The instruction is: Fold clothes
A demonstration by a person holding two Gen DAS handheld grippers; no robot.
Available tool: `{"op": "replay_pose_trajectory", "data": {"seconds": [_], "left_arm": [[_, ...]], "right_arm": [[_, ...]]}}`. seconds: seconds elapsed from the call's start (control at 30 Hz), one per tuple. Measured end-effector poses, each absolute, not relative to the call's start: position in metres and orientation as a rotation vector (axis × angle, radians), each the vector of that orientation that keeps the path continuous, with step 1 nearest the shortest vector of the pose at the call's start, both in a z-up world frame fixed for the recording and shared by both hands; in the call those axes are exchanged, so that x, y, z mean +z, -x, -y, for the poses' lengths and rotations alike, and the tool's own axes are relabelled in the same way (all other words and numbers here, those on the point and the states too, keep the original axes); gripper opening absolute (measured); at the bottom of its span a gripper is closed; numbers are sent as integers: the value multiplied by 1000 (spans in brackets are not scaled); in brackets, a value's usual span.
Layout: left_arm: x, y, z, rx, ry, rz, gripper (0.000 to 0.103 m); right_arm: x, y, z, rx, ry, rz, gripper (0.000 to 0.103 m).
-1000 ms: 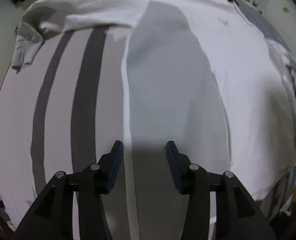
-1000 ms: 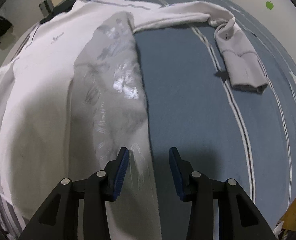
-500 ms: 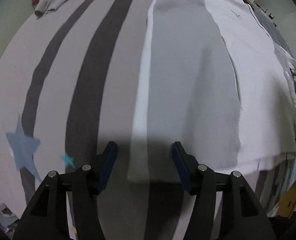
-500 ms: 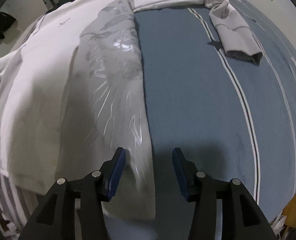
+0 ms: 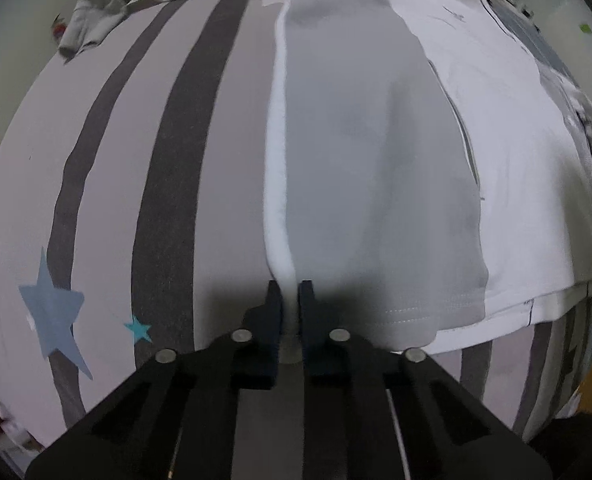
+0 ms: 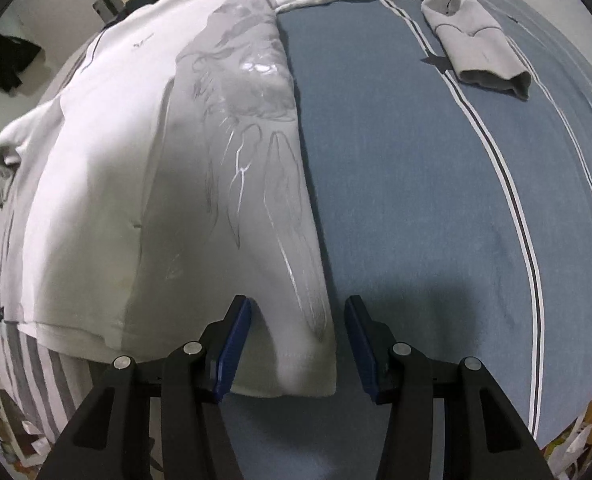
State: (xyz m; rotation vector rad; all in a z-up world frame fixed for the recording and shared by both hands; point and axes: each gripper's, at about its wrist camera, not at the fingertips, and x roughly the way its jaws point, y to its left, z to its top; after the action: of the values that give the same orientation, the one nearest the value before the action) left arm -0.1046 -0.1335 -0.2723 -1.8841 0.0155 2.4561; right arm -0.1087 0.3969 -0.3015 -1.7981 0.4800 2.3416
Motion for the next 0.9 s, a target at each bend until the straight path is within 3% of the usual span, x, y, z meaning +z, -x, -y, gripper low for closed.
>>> {"op": "replay_pose_trajectory", "data": {"seconds": [0.13,0.33,0.37,0.4,0.47,0.6,0.9], "left_arm": [[-269,106,133,2447,1871,-105,3],[-251,101,164,2446,1843,-81,3],[-249,100,162,2437,1835,-102,3],[-247,99,162,2436,1831,-110,3],[-243,98,161,2435,1823,-122,3],[-227,87,161,2459,1803,-80,3],[-212,53,173,2453,1871,-1,3]], "right_arm": [[-311,110,-403,2323,1826,-515,48],[-314,111,-407,2329,1862,-538,50],[-315,111,-406,2329,1872,-527,46],[-315,112,-405,2328,1883,-512,23],[-311,112,-401,2347,1897,-451,3],[-296,103,-395,2391,1889,-322,1],[-284,69,-402,2361,1901,-296,1]]}}
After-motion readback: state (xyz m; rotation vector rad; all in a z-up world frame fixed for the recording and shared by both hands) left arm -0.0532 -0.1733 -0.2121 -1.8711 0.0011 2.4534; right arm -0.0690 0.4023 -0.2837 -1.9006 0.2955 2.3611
